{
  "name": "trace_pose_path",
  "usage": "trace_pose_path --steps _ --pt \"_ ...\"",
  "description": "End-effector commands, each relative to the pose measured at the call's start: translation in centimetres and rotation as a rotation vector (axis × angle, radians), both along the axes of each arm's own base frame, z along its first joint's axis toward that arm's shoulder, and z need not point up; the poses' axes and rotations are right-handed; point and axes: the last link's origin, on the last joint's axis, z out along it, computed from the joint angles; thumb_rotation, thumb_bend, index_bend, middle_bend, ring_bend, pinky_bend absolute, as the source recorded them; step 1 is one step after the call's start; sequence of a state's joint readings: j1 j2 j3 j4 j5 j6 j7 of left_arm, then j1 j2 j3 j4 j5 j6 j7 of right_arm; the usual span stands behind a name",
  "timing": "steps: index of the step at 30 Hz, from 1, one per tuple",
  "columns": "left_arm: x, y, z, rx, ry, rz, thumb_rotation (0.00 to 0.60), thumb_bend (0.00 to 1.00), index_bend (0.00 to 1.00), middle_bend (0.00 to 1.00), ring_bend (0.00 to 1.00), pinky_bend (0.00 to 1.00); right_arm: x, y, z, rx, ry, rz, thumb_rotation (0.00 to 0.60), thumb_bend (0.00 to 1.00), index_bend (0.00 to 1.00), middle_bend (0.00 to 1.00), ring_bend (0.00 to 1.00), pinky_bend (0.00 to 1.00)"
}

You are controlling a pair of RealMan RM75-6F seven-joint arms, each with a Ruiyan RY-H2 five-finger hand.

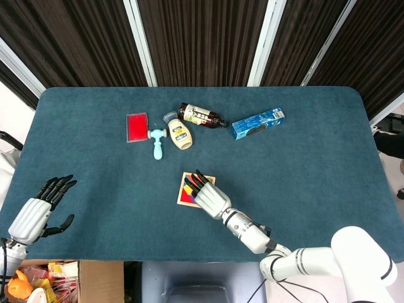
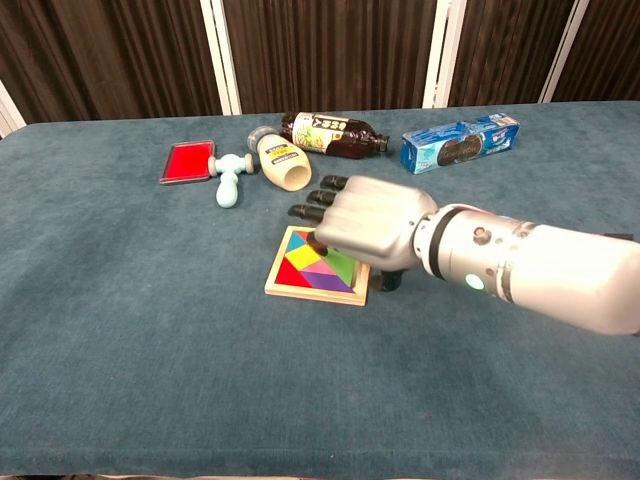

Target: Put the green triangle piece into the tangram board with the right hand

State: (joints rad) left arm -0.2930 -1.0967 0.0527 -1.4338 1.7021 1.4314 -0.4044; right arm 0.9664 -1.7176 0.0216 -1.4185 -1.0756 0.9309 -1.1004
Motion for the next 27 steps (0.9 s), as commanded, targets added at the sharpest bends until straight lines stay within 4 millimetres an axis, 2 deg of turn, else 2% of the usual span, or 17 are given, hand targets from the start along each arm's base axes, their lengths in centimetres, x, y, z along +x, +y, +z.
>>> trace_pose_path --steps 1,20,27 --pt "0.0 0.0 0.0 0.0 0.001 0.0 0.6 0.43 0.0 0.0 0.0 0.0 -0.2 0.4 -0.3 0.014 0.013 -0.002 0.6 0.41 0.42 0.0 0.0 0.0" --pt "0.1 -0.1 -0.2 -0.003 0.005 -0.005 0.6 0.43 0.0 0.0 0.0 0.0 -1.4 1.6 0.4 0.012 0.059 0.002 0.6 0.41 0.43 0.0 0.0 0.0" --pt "0.1 0.0 -0.3 -0.006 0.009 -0.004 0.6 0.43 0.0 0.0 0.0 0.0 -1.1 1.1 1.5 -0.016 -0.028 -0.014 0.6 0.41 0.38 0.0 0.0 0.0"
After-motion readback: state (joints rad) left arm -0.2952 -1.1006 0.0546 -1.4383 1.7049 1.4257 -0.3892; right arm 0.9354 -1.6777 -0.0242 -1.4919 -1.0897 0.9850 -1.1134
